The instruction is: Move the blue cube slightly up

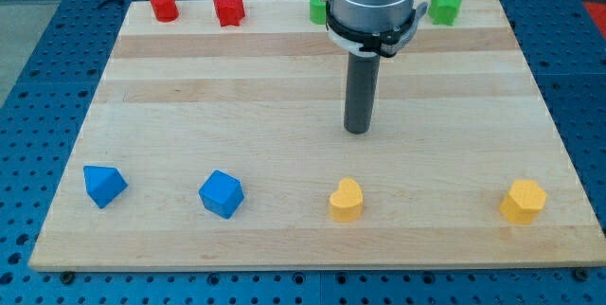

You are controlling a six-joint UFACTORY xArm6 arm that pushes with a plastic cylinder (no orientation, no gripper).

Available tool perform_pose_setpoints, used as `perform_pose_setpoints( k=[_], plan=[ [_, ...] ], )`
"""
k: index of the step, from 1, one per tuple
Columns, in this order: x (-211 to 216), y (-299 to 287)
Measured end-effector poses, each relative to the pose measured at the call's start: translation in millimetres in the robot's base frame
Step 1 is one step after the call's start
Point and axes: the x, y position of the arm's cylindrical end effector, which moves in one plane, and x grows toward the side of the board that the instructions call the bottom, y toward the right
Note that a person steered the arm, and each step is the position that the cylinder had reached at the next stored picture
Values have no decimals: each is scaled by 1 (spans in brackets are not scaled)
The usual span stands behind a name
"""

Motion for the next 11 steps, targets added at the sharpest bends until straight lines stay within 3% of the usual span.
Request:
perform_pose_setpoints(
  k=[4, 7, 11],
  plan=[
    [63, 38],
    [136, 20],
    [138, 18]
  ],
)
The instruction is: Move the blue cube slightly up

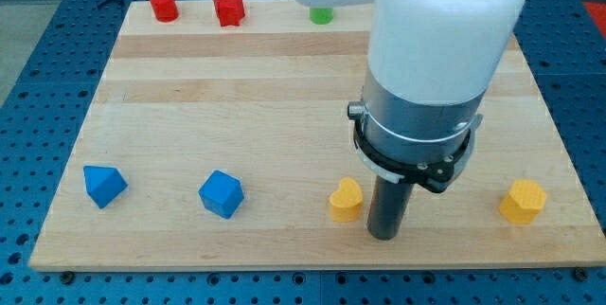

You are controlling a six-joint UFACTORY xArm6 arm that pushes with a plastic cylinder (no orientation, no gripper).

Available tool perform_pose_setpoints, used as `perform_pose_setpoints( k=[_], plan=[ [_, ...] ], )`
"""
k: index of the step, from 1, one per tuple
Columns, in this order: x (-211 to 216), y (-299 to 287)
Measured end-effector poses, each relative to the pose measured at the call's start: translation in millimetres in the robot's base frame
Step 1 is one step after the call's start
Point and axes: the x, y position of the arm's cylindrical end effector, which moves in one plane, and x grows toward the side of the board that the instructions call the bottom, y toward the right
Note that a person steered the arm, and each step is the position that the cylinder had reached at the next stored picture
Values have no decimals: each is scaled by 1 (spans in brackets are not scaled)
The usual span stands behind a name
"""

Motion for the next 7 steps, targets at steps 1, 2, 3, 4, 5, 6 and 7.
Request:
perform_pose_setpoints(
  k=[1, 2, 3, 4, 5, 6, 7],
  plan=[
    [1, 0],
    [1, 0],
    [2, 0],
    [2, 0],
    [3, 0],
    [3, 0],
    [3, -1]
  ],
)
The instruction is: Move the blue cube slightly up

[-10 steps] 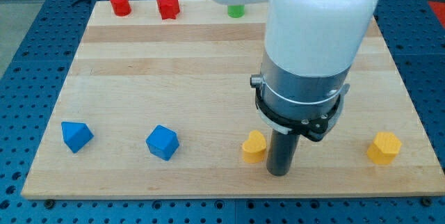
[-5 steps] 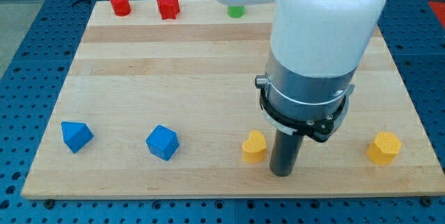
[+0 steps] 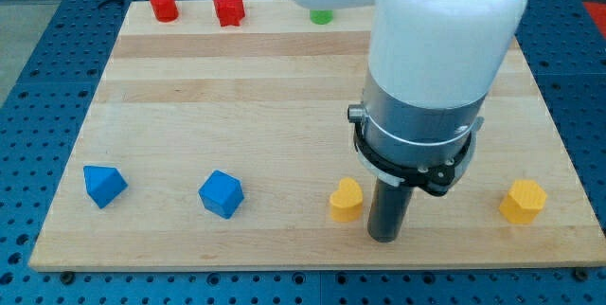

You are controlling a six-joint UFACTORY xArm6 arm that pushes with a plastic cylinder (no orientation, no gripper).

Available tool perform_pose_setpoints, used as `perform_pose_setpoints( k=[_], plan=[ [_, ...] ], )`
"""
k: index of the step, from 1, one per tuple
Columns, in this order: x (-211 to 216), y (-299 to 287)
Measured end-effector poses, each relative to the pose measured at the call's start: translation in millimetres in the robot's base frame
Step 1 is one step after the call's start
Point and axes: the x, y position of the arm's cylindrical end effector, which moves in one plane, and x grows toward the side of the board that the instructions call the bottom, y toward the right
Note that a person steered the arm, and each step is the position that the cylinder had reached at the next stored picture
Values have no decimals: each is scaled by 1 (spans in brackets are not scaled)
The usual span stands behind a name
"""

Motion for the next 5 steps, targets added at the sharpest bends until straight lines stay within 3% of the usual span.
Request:
perform_pose_setpoints(
  k=[2, 5],
  plan=[
    [19, -96],
    [-18, -189]
  ],
)
